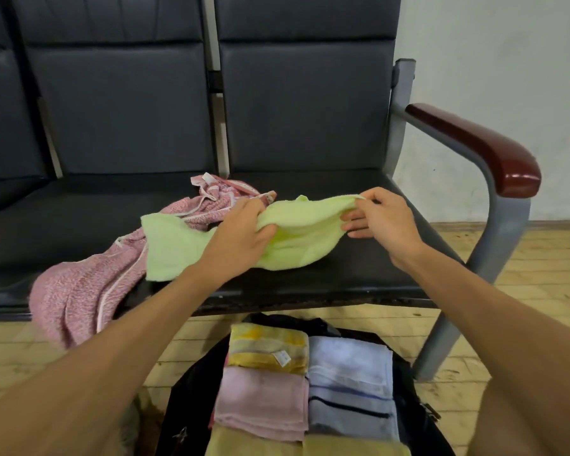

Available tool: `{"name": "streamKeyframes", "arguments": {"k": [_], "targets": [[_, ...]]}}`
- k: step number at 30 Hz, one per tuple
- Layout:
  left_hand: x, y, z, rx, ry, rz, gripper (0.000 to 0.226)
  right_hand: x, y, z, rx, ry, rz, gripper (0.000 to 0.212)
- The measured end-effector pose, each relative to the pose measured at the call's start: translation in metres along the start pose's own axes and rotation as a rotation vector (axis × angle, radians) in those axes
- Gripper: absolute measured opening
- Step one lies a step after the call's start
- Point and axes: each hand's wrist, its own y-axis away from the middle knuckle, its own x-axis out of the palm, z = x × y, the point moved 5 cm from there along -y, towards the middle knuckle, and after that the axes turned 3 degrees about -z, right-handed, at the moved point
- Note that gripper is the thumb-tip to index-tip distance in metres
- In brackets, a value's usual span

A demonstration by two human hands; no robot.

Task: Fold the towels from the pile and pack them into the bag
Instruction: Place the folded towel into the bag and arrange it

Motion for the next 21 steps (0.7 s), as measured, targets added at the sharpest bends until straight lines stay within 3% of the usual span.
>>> {"name": "streamKeyframes", "arguments": {"k": [3,7,10,11,15,21], "targets": [[0.011,0.01,-0.019,-0.022,0.162,0.081,0.02,-0.011,-0.004,-0.011,0.148,-0.076,-0.02,0.03],[0.048,0.035,-0.027,-0.053,0.242,0.556,0.016,-0.019,-0.001,-0.02,0.264,0.01,0.0,0.031],[0.057,0.044,-0.025,-0.081,0.175,0.834,0.039,-0.019,0.0,-0.027,0.227,0.162,0.049,0.018],[0.056,0.04,-0.02,-0.082,0.148,0.813,0.043,-0.019,0.0,-0.029,0.216,0.191,0.056,0.012],[0.043,0.01,0.02,-0.086,-0.168,0.407,0.031,-0.017,-0.003,-0.033,0.194,0.263,0.06,0.013],[0.051,0.005,0.061,-0.326,-0.297,0.424,0.041,-0.014,-0.001,-0.036,0.206,0.353,0.152,0.026]]}}
